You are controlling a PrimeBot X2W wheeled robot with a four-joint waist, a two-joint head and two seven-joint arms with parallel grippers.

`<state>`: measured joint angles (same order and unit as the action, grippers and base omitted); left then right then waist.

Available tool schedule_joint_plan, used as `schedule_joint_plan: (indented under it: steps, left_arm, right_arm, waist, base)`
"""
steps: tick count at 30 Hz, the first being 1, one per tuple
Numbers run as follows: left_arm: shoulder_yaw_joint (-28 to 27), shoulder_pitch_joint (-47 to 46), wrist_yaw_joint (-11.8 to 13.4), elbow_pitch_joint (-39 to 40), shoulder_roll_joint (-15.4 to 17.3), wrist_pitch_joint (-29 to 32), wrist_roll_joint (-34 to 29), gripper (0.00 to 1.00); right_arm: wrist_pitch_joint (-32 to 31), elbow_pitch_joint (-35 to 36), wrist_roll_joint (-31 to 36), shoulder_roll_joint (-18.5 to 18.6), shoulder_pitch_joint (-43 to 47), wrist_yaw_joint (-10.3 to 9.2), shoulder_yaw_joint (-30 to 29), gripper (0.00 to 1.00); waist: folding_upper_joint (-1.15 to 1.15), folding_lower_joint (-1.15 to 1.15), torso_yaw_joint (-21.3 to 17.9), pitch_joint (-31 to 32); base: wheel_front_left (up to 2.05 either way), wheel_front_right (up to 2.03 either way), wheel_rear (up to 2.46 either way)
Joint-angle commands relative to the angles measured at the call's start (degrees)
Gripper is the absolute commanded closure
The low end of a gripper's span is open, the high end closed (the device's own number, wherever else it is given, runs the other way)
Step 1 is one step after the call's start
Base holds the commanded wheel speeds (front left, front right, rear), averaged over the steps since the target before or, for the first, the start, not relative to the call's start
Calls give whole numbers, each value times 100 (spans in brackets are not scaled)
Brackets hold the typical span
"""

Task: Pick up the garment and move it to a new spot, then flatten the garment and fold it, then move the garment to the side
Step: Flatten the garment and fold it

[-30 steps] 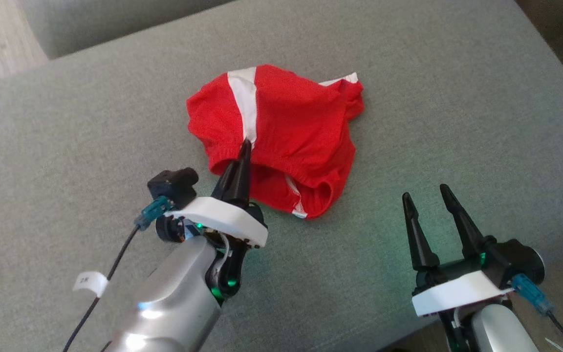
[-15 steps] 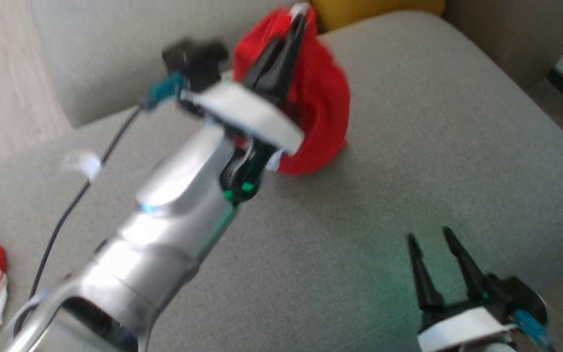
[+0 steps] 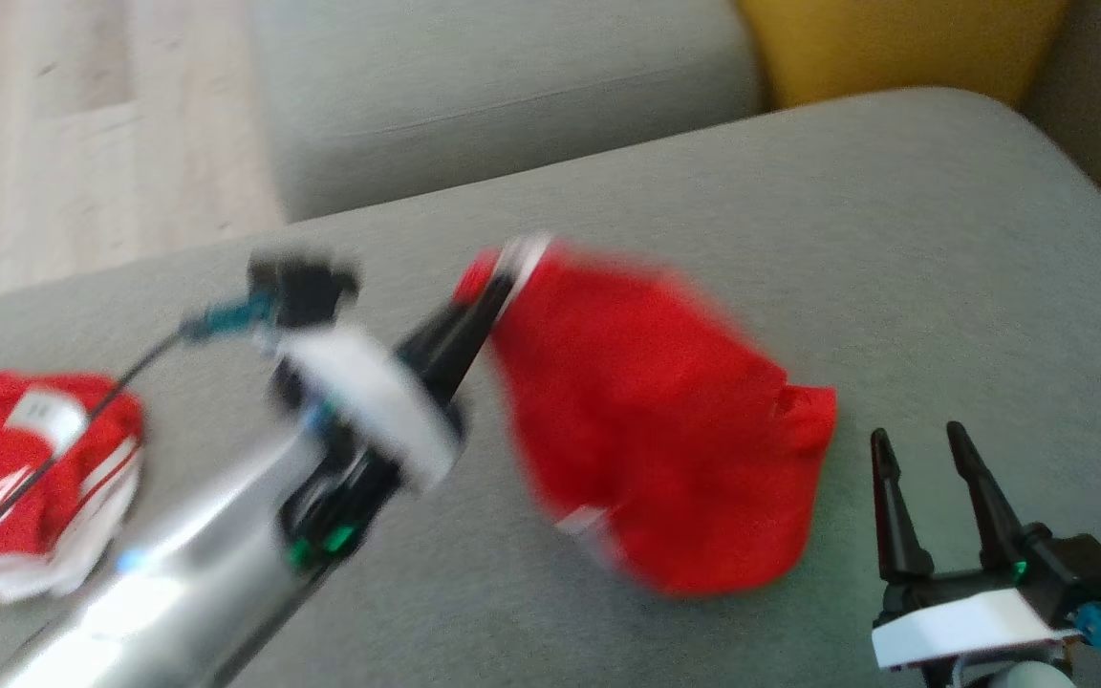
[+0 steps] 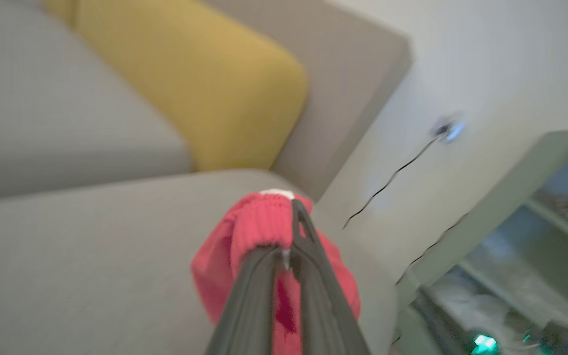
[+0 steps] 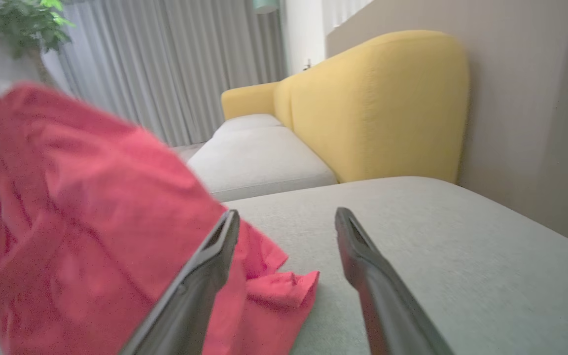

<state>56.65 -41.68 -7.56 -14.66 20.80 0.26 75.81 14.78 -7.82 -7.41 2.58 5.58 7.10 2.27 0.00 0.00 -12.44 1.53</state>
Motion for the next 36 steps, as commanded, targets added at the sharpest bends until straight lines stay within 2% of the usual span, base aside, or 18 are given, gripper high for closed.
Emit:
schedule_joint_plan:
  steps: [1, 2, 3, 6, 9, 15, 16, 17, 20, 24, 30, 31, 32, 36]
  left_arm:
    - [-47, -84, 9, 159, 497, 138, -95, 100]
    - [68, 29, 8, 147, 677, 202, -160, 100]
    - [68, 29, 8, 147, 677, 202, -160, 100]
    - [282, 198, 8, 12, 1033, 219, -395, 100]
    - [342, 189, 8, -132, 1152, 105, -554, 100]
    - [494, -56, 8, -58, 1128, 40, -665, 100]
    - [524, -107, 8, -34, 1116, 44, -669, 100]
    - [582, -209, 8, 10, 1097, 49, -668, 100]
    - [670, -380, 8, 65, 1058, 59, -651, 100]
    - [785, -589, 8, 90, 968, 35, -586, 100]
    - [969, -841, 8, 66, 809, -42, -447, 100]
    - [997, -876, 8, 62, 808, -53, -421, 100]
    - [1020, -919, 8, 59, 817, -72, -405, 100]
    - [1017, -1166, 8, -28, 887, -372, -519, 100]
  right_arm:
    - [22, 225, 82, 30, -62, 39, 95, 0]
    - [22, 224, 101, 30, -64, 39, 84, 0]
    - [22, 224, 101, 30, -64, 39, 84, 0]
    - [22, 188, 78, 51, -115, 39, 79, 0]
    - [22, 107, -82, 188, -338, 39, 116, 0]
    - [22, -580, -755, 976, -1245, 39, 553, 0]
    - [22, -784, -938, 1168, -1446, 39, 725, 0]
    - [-95, -1229, -1451, 1526, -1872, 39, 1163, 0]
    - [-690, -1625, -2467, 2022, -2451, 39, 1940, 0]
    - [-1686, -1806, -3902, 2577, -2918, 39, 2737, 0]
    - [-2814, -1729, -5207, 3136, -3141, 39, 3639, 2]
    - [-2894, -1663, -5346, 3201, -3178, 39, 3736, 19]
    - [-2868, -1567, -5413, 3278, -3240, 39, 3816, 100]
    - [-2420, -1308, -5437, 3581, -3565, 39, 4055, 100]
  waist:
    - [0, 0, 426, -90]
    - [0, 0, 520, -131]
    - [0, 0, 520, -131]
    - [0, 0, 791, -319]
    - [0, 0, 987, -537]
    - [0, 0, 1261, -909]
    - [0, 0, 1300, -963]
    - [0, 0, 1366, -1059]
    - [0, 0, 1482, -1192]
    - [0, 0, 1651, -1353]
    - [0, 0, 1814, -1485]
    - [0, 0, 1812, -1498]
    - [0, 0, 1805, -1510]
    - [0, 0, 1686, -1549]
  base:
    - [0, 0, 0]
    - [0, 0, 0]
    - [0, 0, 0]
    - [0, 0, 0]
    - [0, 0, 0]
    - [0, 0, 0]
    - [0, 0, 0]
    - [0, 0, 0]
    - [0, 0, 0]
    - [0, 0, 0]
    - [0, 0, 0]
    - [0, 0, 0]
    - [0, 0, 0]
    - [0, 0, 0]
